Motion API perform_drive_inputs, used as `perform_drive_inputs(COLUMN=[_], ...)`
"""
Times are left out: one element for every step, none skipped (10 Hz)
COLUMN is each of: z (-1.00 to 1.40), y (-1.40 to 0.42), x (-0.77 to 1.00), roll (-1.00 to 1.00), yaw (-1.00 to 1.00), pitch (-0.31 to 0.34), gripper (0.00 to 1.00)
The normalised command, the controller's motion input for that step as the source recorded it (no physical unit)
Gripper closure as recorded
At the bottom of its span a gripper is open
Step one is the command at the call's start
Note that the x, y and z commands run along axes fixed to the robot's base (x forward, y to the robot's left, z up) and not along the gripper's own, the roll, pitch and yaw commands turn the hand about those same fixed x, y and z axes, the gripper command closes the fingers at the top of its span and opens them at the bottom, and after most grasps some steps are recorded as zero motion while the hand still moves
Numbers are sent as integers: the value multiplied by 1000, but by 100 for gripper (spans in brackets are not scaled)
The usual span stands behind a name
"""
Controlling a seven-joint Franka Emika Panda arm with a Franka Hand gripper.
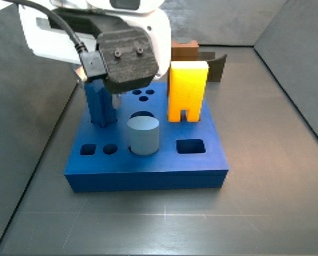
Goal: Pick up the star object. Move up. Move to above the board. Insert the star object.
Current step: Insert the star object.
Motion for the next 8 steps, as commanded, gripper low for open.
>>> perform_drive_inputs(z=[-994, -997, -920, -620, -357, -269, -226, -360], y=[-77, -129, -123, -123, -146, -23, -20, -51], x=[0, 0, 0, 0, -126, -151, -157, -157], roll=[129, 169, 211, 209, 136, 0, 0, 129], yaw=[-100, -74, -11, 0, 0, 0, 0, 0], pitch=[-87, -66, -73, -234, -430, -490, -500, -277], gripper=[100, 100, 100, 100, 100, 100, 100, 100])
